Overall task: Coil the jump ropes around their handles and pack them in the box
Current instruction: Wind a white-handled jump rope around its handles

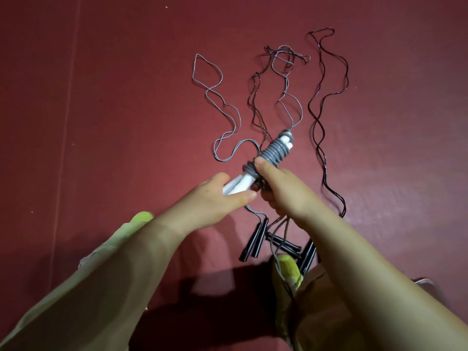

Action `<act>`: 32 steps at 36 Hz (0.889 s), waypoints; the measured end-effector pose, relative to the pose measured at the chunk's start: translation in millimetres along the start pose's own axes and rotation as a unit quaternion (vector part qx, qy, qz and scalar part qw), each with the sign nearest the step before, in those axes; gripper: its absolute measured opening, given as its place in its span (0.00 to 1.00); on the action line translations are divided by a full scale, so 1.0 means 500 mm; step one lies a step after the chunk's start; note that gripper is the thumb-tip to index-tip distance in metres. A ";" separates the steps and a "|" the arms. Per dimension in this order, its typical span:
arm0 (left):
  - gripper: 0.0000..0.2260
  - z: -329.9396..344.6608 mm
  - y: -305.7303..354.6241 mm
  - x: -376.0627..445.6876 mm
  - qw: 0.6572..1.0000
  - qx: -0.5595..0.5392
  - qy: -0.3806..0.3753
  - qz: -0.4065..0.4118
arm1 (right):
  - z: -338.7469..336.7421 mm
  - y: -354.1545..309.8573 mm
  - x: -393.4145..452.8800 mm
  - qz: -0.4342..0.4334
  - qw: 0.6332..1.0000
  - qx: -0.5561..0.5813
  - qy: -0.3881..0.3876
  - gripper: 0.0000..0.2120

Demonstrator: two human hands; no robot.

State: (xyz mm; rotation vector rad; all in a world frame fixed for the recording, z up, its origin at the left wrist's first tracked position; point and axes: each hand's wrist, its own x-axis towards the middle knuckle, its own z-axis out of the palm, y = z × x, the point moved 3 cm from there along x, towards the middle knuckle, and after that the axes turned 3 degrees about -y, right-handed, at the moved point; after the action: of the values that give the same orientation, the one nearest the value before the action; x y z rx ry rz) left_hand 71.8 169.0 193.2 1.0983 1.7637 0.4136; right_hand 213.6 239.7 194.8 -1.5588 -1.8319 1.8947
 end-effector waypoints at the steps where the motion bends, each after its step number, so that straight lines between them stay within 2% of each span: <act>1: 0.22 -0.003 0.005 -0.004 1.000 -0.012 -0.013 0.020 | -0.004 -0.004 -0.001 -0.011 1.000 0.006 0.010 0.26; 4: 0.18 0.001 0.021 -0.015 0.977 -0.180 -0.099 0.063 | -0.011 -0.016 -0.006 -0.049 0.998 0.043 0.025 0.22; 7: 0.17 0.006 0.019 -0.022 0.919 -0.351 -0.180 0.017 | -0.005 -0.029 -0.018 -0.084 0.992 0.091 -0.001 0.15; 9: 0.23 0.013 0.015 -0.021 0.867 -0.435 -0.243 -0.021 | -0.001 -0.031 -0.024 -0.102 0.988 0.118 -0.013 0.14; 11: 0.27 0.029 0.019 -0.025 0.804 -0.501 -0.320 -0.016 | 0.002 -0.036 -0.032 -0.126 0.983 0.132 -0.020 0.21; 13: 0.32 0.049 0.025 -0.035 0.716 -0.562 -0.413 0.025 | 0.004 -0.033 -0.033 -0.147 0.977 0.153 -0.034 0.29; 14: 0.34 0.055 0.031 -0.041 0.679 -0.585 -0.442 0.038 | 0.004 -0.033 -0.032 -0.150 0.974 0.164 -0.036 0.28; 16: 0.35 0.060 0.043 -0.048 0.646 -0.617 -0.449 0.034 | 0.002 -0.034 -0.031 -0.151 0.974 0.161 -0.042 0.24; 17: 0.34 0.060 0.046 -0.047 0.652 -0.624 -0.430 0.012 | 0.001 -0.033 -0.030 -0.156 0.976 0.143 -0.048 0.26; 20: 0.29 0.053 0.056 -0.045 0.708 -0.620 -0.333 -0.059 | -0.003 -0.032 -0.030 -0.157 0.980 0.113 -0.051 0.23; 22: 0.24 0.045 0.061 -0.044 0.728 -0.610 -0.301 -0.082 | -0.004 -0.029 -0.026 -0.144 0.984 0.096 -0.050 0.24; 27: 0.21 0.029 0.048 -0.036 0.773 -0.567 -0.267 -0.096 | -0.003 -0.028 -0.018 -0.127 0.991 0.003 -0.050 0.23; 30: 0.22 0.022 0.038 -0.030 0.803 -0.536 -0.242 -0.093 | 0.001 -0.029 -0.015 -0.103 0.993 -0.011 -0.055 0.28; 32: 0.22 0.020 0.037 -0.028 0.820 -0.518 -0.226 -0.094 | 0.000 -0.028 -0.013 -0.091 0.994 -0.035 -0.042 0.27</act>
State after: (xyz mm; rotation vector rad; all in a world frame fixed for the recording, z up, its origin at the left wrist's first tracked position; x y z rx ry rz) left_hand 91.2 165.3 209.1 0.1864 0.9364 0.7829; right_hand 208.9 239.4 209.5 -1.2990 -2.0192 1.8588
